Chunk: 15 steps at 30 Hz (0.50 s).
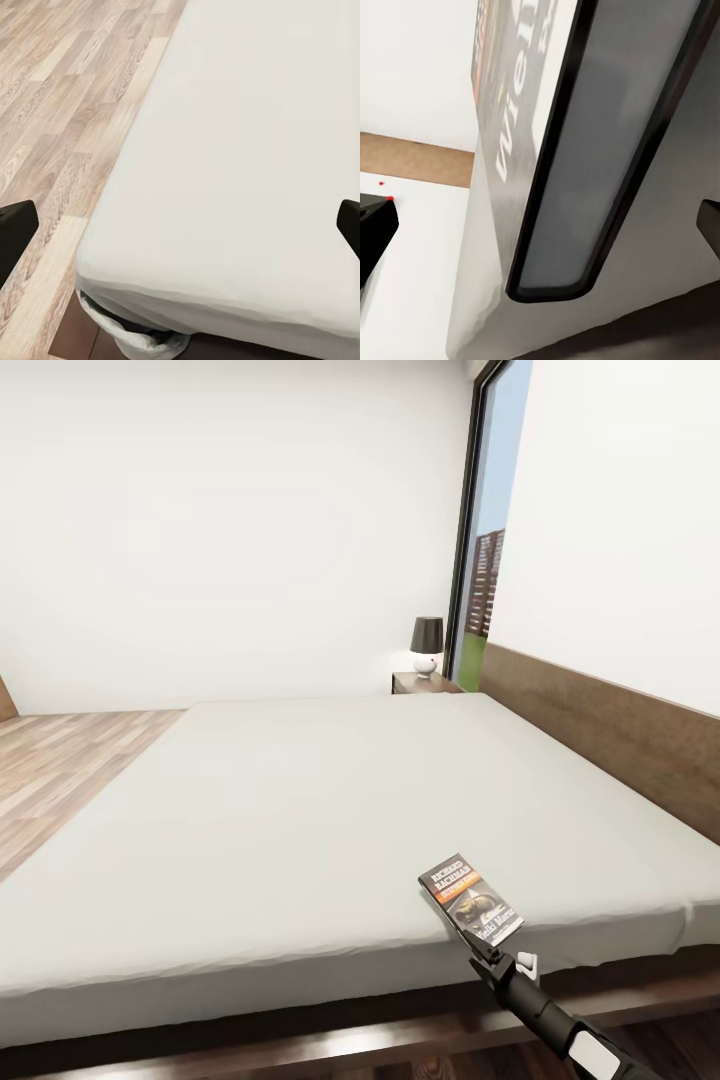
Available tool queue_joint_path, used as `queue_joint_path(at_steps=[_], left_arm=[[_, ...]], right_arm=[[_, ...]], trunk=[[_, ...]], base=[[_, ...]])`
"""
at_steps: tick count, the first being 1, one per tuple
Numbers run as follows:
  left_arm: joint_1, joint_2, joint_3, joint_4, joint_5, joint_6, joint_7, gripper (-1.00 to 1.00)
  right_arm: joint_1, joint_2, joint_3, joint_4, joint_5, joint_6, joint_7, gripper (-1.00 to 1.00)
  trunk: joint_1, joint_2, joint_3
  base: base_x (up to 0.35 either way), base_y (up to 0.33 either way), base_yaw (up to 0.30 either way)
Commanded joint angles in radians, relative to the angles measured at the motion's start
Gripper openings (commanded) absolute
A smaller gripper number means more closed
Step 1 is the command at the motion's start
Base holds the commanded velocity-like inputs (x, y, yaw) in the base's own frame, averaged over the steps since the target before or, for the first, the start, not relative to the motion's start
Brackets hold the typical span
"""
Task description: In the bedroom, move the book from the bed onto either nightstand, and place the two sandals side by side next to the bed.
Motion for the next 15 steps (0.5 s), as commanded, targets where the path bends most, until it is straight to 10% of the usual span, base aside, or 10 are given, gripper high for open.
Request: queue_joint_path(at_steps=[1,15], left_arm=[[-0.001,0.000,0.001,0.000,0.006,0.008,-0.001,1.00],[0.000,0.000,0.001,0.000,0.006,0.008,-0.001,1.00]], right_arm=[[-0.001,-0.001,0.007,0.000,-0.010,0.009,0.002,1.00],[-0.001,0.002,0.007,0.000,-0.010,0.009,0.002,1.00]], trunk=[[0.000,0.000,-0.001],[0.000,0.000,-0.001]], base=[[0.000,0.000,0.000],[0.000,-0.009,0.000]])
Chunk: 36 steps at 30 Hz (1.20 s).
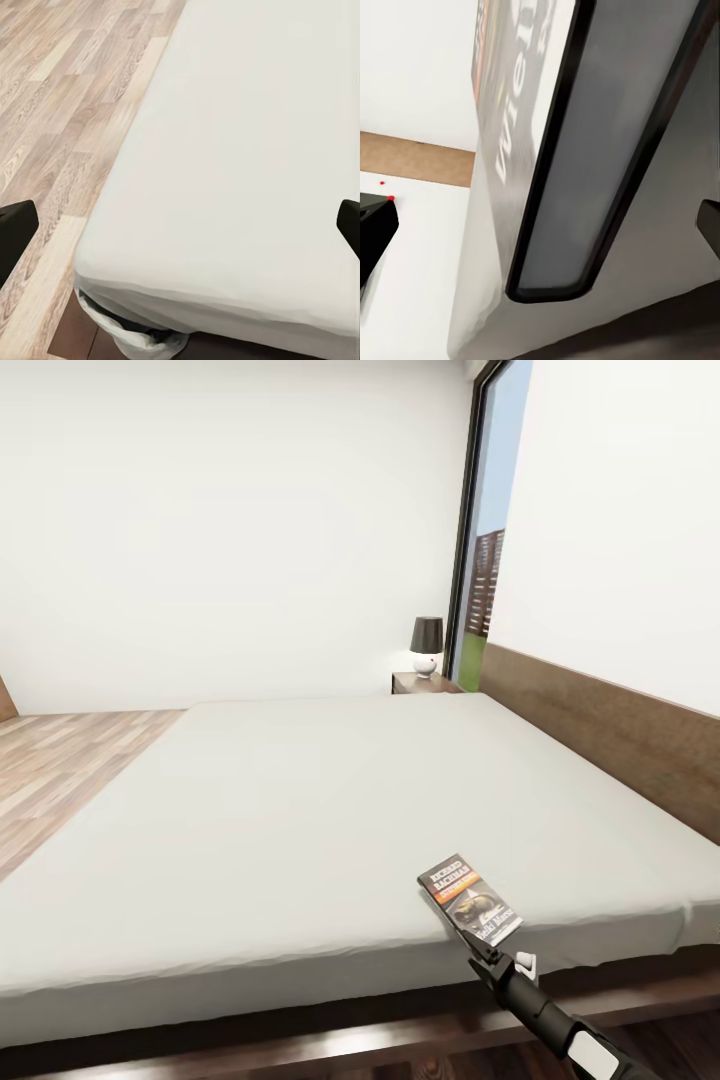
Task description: In the bedroom, move the book from the bed onto either nightstand, and place the two sandals side by side next to the bed.
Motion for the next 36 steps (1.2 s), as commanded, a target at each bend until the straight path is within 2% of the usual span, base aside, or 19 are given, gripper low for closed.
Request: queue_joint_path(at_steps=[1,36], left_arm=[[-0.001,0.000,0.001,-0.001,0.006,0.009,-0.001,1.00],[-0.001,0.000,0.001,-0.001,0.005,0.009,-0.001,1.00]], right_arm=[[-0.001,0.000,0.006,0.000,-0.011,0.009,0.002,1.00],[-0.001,0.000,0.006,0.000,-0.010,0.009,0.002,1.00]], trunk=[[0.000,0.000,-0.001],[0.000,0.000,-0.001]], base=[[0.000,-0.066,0.000],[0.000,-0.031,0.000]])
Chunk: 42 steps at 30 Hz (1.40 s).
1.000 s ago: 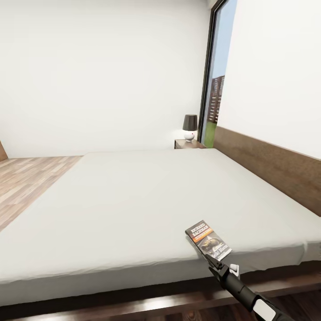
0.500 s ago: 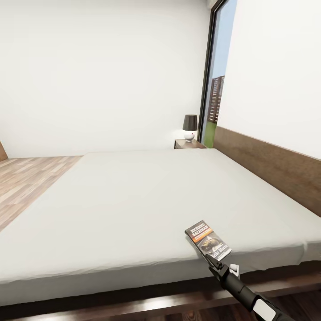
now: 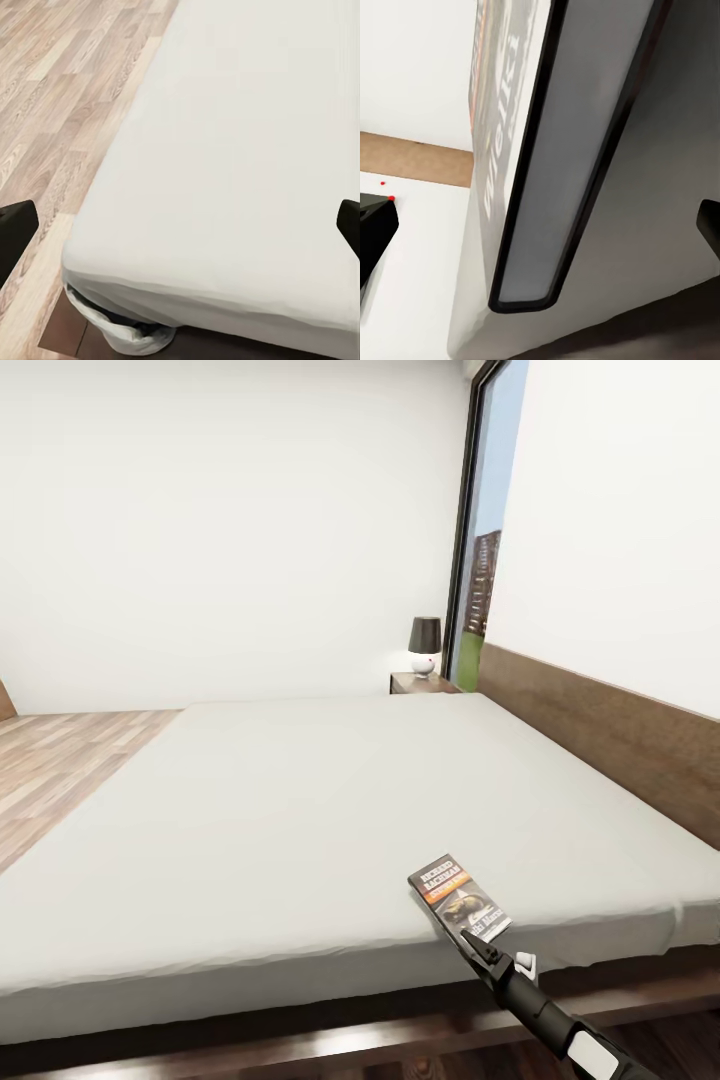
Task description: In the bedroom, move the book from the bed onto either nightstand, and place the two sandals side by side next to the bed.
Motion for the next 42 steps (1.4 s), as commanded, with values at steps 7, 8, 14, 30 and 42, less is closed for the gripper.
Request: queue_joint_path(at_steps=[7,8,14,30,42], left_arm=[[-0.001,0.000,0.001,0.000,0.006,0.008,-0.001,1.00],[-0.001,0.000,0.001,0.000,0.006,0.008,-0.001,1.00],[-0.001,0.000,0.001,0.000,0.006,0.008,-0.001,1.00],[-0.001,0.000,0.001,0.000,0.006,0.008,0.000,1.00],[-0.001,0.000,0.001,0.000,0.006,0.008,-0.001,1.00]], right_arm=[[-0.001,0.001,0.007,0.000,-0.011,0.009,0.002,1.00],[-0.001,0.001,0.007,0.000,-0.011,0.009,0.002,1.00],[-0.001,0.002,0.007,0.000,-0.011,0.009,0.001,1.00],[-0.001,0.005,0.007,0.000,-0.011,0.009,0.001,1.00],[-0.001,0.006,0.007,0.000,-0.011,0.009,0.001,-1.00]], trunk=[[0.000,0.000,-0.001],[0.000,0.000,-0.001],[0.000,0.000,-0.001],[0.000,0.000,-0.001],[0.000,0.000,-0.001]], base=[[0.000,-0.007,0.000],[0.000,-0.003,0.000],[0.000,-0.001,0.000],[0.000,0.000,0.000],[0.000,0.000,0.000]])
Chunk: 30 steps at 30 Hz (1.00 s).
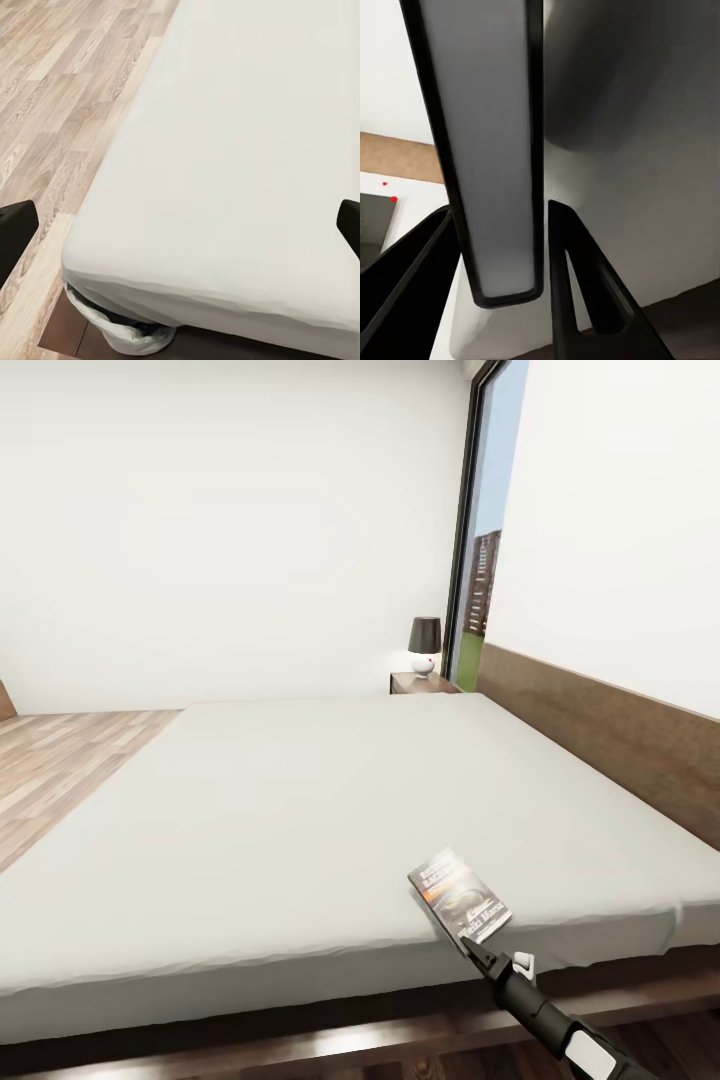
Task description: In the bedroom, move the book from the bed onto either nightstand, and place the two sandals side by side next to the bed.
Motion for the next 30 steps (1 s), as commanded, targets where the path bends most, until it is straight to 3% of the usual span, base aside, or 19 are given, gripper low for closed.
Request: queue_joint_path(at_steps=[1,30], left_arm=[[-0.001,0.000,0.001,0.000,0.006,0.008,-0.001,1.00],[-0.001,0.000,0.001,0.000,0.006,0.008,-0.002,1.00]], right_arm=[[0.000,-0.001,0.010,0.001,-0.010,0.009,0.002,-1.00],[0.000,0.001,0.010,0.001,-0.009,0.009,0.001,-1.00]], trunk=[[0.000,0.000,-0.001],[0.000,0.000,-0.001]], base=[[0.000,0.000,0.000],[0.000,0.000,0.000]])
